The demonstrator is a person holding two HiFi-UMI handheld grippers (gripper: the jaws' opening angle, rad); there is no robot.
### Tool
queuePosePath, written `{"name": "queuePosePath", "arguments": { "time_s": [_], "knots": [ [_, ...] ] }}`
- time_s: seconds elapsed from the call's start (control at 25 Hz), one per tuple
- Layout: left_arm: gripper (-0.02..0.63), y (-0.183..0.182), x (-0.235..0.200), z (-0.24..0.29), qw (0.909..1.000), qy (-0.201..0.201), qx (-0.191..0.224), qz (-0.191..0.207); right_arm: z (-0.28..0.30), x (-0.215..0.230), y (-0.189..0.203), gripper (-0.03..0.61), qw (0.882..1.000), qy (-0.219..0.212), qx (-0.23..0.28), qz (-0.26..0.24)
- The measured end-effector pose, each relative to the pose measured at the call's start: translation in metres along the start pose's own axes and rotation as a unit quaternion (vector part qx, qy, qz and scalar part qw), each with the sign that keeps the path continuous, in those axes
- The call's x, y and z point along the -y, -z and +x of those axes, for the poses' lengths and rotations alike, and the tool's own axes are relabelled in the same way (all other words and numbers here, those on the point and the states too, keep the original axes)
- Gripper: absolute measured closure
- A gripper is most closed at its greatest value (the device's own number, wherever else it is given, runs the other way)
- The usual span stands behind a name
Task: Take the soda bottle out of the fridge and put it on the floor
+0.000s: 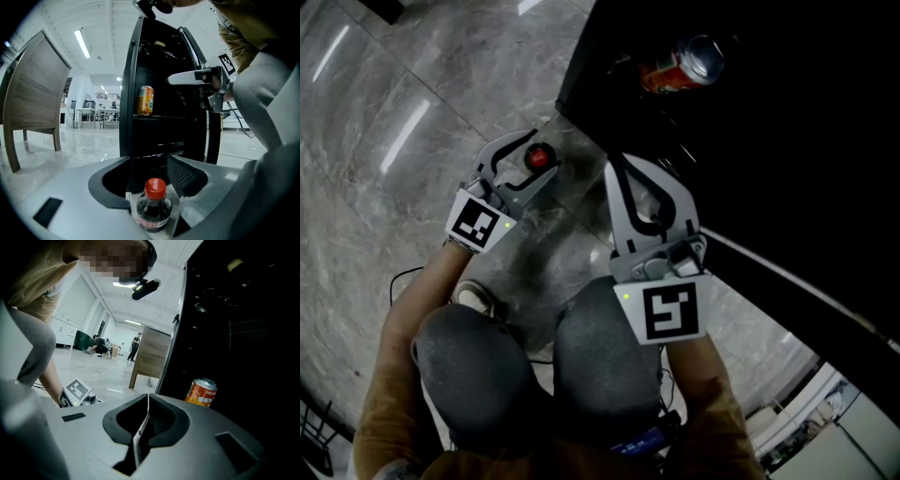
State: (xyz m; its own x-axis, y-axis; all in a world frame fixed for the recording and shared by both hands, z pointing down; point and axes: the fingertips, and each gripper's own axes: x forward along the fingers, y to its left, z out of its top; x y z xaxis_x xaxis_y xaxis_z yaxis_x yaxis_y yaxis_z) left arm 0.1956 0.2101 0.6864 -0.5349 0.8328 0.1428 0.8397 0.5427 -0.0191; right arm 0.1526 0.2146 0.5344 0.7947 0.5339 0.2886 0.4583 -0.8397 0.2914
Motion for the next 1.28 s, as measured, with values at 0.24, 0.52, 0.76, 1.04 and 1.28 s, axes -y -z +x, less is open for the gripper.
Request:
{"name": "queuePosePath", "arguments": {
  "time_s": [0.24, 0.52, 0.76, 1.04, 1.28],
  "knots": [
    [0.479, 0.005, 0.006, 0.014, 0.9999, -0.007, -0.012, 0.001, 0.007, 0.014, 0.021, 0.575, 1.0, -0.014, -0.004, 0.026],
    [0.588, 0.114, 0.058, 0.165, 0.997, -0.029, 0.036, 0.062, -0.024, 0.07, 0.205, 0.575, 0.998, 0.011, 0.042, -0.048],
    [0.611, 0.144, 0.105, 0.223, 0.9948, -0.037, 0.053, 0.079, -0.067, 0.095, 0.278, 0.575, 0.997, 0.031, 0.05, -0.05],
    [0.612, 0.089, 0.134, 0.194, 0.9954, -0.013, 0.052, 0.079, -0.099, 0.077, 0.237, 0.575, 0.998, 0.024, 0.03, -0.048],
    [0.612, 0.062, 0.143, 0.165, 0.993, -0.023, 0.039, 0.109, -0.12, 0.067, 0.213, 0.575, 0.999, 0.028, 0.032, -0.019]
  ]
}}
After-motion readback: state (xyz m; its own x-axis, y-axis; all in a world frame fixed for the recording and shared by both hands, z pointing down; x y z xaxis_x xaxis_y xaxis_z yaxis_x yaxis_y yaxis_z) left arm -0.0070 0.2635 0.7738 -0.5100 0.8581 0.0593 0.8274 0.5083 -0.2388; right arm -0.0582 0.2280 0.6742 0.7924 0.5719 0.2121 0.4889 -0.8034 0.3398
